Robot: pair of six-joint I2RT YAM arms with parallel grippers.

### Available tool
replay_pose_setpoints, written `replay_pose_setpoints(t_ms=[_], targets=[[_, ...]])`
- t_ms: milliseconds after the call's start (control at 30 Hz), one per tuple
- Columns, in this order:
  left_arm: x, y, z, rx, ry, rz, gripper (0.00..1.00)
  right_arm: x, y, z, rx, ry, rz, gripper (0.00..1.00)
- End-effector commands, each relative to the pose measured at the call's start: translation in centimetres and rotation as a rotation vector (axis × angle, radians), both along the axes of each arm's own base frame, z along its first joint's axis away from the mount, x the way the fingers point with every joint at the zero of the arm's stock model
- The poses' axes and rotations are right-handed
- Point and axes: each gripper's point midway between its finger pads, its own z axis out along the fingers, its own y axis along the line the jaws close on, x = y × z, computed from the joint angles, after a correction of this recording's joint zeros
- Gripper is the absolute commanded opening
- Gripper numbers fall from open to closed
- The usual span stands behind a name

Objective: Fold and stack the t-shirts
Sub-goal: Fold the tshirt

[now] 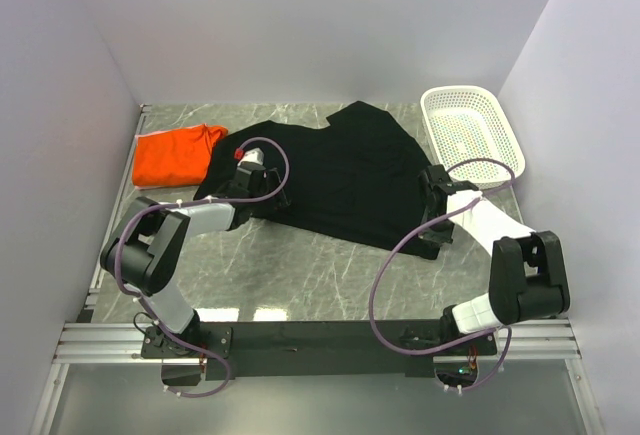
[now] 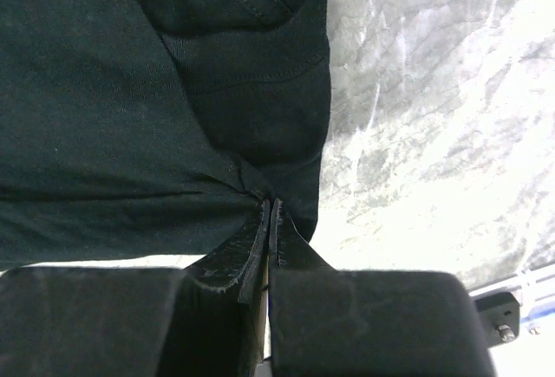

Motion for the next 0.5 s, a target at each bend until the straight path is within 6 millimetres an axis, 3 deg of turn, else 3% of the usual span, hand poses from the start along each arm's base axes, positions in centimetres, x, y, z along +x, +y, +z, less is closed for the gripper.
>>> replay_pose_setpoints(t_ms=[0,100,333,433,467], targets=[[-1.5,1.8,-1.7,0.055,0.065,0.020,0.73,1.1,-1.2,2.0,-0.063,-0.026,-0.031,0.00],[-1.5,1.7,-1.7,0.048,0.063,0.014,0.73,1.5,-1.9,2.9,-0.108,-0.020,-0.031,0.00],[-1.7,0.7,-1.0,0.006,0.038,-0.033,0.73,1.3,-2.1,2.3,-0.128,0.040,-0.012,0.00],[-1.8,-0.4,-0.1,-0.013,0.007,-0.071,0.73,1.3,-2.1,2.5,-0.127,0.044,-0.010,0.06],[-2.0,-1.2,0.4,-0.015,-0.009,-0.091,0.74,1.3,-2.1,2.7,-0.125,0.045,-0.007,0.13]])
